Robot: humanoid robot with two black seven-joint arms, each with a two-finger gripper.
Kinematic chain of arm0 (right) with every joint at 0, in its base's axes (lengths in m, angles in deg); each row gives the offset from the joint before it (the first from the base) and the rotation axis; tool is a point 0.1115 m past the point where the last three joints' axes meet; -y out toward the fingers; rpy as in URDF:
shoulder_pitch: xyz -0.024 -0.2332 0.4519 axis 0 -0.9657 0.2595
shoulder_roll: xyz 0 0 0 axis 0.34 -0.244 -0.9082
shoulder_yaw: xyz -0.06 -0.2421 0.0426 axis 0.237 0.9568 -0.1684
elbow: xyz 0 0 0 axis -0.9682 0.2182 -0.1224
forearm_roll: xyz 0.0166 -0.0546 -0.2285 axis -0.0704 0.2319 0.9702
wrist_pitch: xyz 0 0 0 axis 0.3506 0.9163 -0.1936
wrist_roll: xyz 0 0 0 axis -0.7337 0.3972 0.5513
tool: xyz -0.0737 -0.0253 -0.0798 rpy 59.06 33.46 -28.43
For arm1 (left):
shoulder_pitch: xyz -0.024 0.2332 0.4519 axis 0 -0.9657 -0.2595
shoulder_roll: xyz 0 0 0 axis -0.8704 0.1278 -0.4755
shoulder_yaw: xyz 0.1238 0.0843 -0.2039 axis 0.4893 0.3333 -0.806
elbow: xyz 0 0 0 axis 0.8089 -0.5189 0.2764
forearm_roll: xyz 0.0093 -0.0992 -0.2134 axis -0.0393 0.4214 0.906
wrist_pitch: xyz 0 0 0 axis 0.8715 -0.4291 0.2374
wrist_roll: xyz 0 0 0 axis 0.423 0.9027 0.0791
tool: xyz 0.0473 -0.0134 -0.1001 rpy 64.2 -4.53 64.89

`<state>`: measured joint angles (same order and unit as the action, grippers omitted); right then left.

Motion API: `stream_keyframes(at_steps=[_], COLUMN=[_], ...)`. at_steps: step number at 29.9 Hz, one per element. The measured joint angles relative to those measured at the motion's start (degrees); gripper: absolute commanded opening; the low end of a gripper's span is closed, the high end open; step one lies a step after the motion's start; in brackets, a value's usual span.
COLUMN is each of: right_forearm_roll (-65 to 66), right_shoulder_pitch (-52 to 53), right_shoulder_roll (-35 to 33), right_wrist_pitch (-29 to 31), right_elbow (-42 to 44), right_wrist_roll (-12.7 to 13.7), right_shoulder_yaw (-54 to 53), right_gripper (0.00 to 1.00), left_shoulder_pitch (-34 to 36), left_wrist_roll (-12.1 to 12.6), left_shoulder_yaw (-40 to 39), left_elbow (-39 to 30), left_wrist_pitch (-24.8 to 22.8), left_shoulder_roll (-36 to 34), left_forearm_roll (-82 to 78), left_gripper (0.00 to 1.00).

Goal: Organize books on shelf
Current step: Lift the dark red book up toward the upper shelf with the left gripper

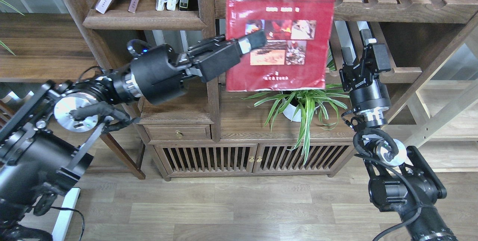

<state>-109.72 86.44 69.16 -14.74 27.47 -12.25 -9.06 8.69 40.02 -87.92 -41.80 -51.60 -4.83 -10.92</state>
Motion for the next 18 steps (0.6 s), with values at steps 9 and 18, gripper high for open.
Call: stream_keyframes(at_steps=[9, 18], right_forearm_roll=[-0.1, 0.1], right_shoulder_pitch=[-0.4, -0.6], right_shoulder_roll=[0.2, -0.2], right_wrist_pitch=[0.0, 0.0], right_elbow=[0.0, 0.0], right_wrist_roll=[0.1, 0.2], right_shoulder_yaw=[1.3, 1.9], right_gripper=[0.89, 0.88], left_shoulder_pitch=[-7.5, -15.9], left_wrist_roll=[0.0, 0.0], left_shoulder_yaw=[-7.9, -22.3], left_elbow=[-4.1, -6.4], left_wrist_pitch=[-2.1, -2.2], left_shoulder_roll=[-2.4, -3.3], left_forearm_roll=[-6.6, -11.5], left_gripper=[0.02, 0.0])
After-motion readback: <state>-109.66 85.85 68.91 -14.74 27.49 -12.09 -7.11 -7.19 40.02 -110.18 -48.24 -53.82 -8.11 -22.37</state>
